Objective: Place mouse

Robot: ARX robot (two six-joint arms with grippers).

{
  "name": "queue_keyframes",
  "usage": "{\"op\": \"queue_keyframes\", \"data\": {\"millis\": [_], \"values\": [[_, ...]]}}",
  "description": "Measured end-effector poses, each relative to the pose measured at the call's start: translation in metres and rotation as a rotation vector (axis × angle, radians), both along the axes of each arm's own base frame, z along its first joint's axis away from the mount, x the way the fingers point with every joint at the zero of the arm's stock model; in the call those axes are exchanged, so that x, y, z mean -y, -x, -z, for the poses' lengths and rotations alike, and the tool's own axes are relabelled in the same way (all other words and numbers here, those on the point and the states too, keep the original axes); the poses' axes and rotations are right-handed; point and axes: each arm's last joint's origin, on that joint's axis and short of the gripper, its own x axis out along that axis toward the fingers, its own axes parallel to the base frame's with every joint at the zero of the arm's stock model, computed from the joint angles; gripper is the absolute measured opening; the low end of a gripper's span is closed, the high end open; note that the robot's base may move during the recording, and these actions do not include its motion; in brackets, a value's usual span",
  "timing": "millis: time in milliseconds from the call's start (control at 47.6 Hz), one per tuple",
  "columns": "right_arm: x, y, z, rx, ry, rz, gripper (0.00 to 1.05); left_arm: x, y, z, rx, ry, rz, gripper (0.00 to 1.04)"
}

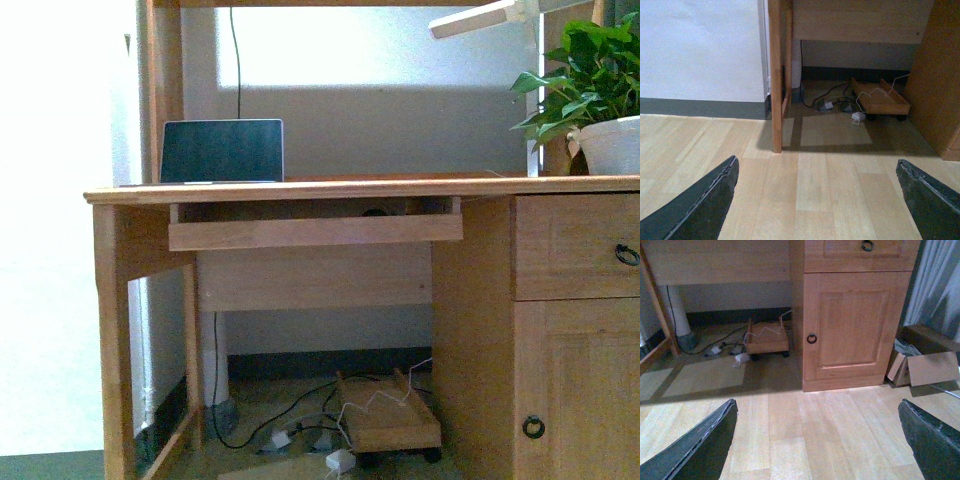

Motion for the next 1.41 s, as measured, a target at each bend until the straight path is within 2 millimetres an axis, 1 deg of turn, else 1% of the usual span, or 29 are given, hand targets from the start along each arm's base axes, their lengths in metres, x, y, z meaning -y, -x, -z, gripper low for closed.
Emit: {"op": "queue_keyframes", "data": {"millis": [1409], "values": [[0.0001,0.0,0.0,0.0,0.0,0.0,0.97,0.0,0.0,-0.0001,0.001,0.0,0.0,0.97]]}}
